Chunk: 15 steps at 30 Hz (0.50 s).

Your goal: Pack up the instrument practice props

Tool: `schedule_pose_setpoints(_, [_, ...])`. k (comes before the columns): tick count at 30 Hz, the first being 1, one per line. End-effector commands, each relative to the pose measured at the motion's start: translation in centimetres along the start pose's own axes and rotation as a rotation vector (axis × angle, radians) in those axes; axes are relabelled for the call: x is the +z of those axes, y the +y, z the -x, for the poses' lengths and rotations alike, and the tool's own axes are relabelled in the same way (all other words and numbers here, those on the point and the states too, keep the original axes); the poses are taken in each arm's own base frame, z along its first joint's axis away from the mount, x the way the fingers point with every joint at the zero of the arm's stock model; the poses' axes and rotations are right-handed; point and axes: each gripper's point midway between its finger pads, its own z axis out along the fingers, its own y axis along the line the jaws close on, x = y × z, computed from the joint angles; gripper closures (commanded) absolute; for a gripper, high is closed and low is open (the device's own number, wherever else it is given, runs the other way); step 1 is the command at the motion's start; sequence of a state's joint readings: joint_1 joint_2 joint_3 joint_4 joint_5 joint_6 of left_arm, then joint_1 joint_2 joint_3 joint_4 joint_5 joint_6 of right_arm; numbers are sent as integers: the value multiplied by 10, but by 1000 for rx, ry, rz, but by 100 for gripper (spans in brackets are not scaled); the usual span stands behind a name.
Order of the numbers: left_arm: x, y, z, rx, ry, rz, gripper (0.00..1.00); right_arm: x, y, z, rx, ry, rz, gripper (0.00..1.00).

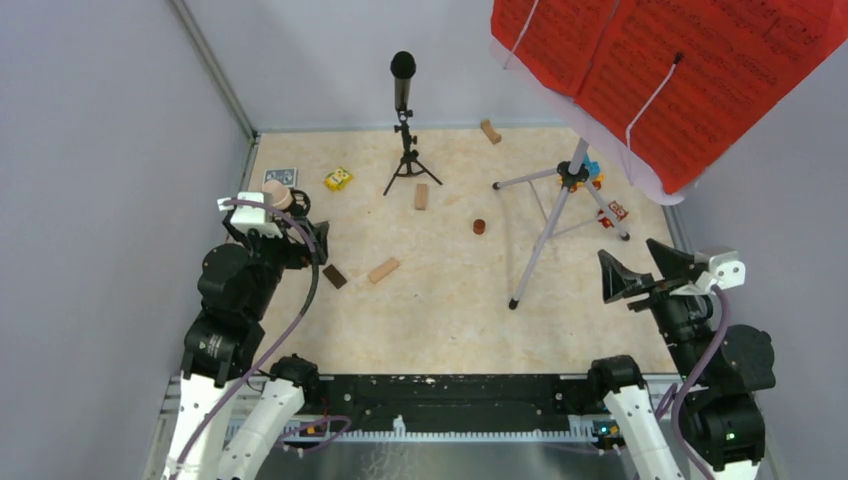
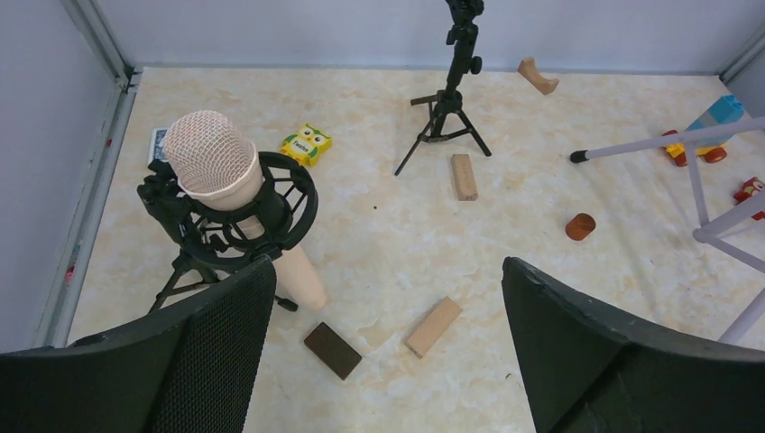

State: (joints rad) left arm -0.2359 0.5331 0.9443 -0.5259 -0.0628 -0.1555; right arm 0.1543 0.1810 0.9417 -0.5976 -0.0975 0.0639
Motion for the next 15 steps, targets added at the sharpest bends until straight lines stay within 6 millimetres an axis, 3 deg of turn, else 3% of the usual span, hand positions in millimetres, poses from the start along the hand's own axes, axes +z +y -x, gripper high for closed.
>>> schedule_pose_setpoints(1, [3, 10, 0, -9, -17, 57, 1, 5, 0, 0, 54, -24, -6, 18])
schedule_pose_setpoints(9, [10, 5, -5, 2, 2, 26, 1, 22, 3, -32, 240, -25, -10, 18])
schedule_pose_setpoints(15, [15, -3, -11, 23, -4, -31, 1, 51, 7, -71, 374, -32, 13, 20])
